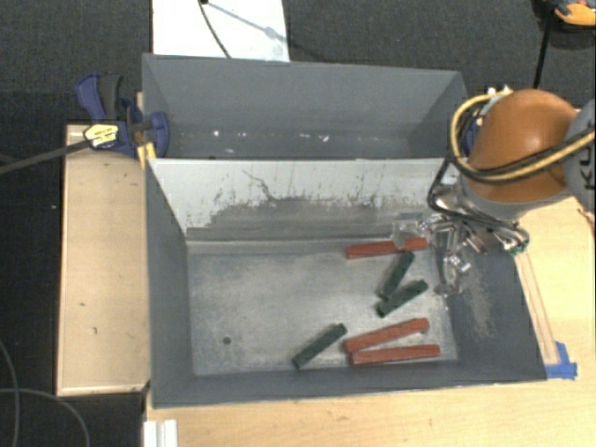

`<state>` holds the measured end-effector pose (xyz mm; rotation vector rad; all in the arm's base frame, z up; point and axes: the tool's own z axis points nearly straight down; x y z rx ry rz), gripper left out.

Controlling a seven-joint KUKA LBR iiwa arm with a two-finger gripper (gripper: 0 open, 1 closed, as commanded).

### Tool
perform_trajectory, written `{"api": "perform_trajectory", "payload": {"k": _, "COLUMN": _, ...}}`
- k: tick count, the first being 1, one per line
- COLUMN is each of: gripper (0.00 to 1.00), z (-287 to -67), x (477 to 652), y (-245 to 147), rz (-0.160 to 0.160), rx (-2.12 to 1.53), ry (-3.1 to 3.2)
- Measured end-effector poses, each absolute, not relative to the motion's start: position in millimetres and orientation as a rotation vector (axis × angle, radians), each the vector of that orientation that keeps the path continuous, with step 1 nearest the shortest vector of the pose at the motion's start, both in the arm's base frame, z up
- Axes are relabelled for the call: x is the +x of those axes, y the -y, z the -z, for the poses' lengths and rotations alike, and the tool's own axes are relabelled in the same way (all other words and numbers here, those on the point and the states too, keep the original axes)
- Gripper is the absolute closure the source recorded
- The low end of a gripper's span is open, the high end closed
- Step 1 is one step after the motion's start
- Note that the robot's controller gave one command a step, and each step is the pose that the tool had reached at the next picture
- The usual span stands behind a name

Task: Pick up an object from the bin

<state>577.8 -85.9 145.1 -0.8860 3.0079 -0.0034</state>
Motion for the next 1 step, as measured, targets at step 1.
{"api": "perform_trajectory", "payload": {"k": 1, "gripper": 0.0, "z": -92.2, "x": 574.8, "y": 91.9, "rz": 0.002, "rx": -1.079, "ry": -2.945}}
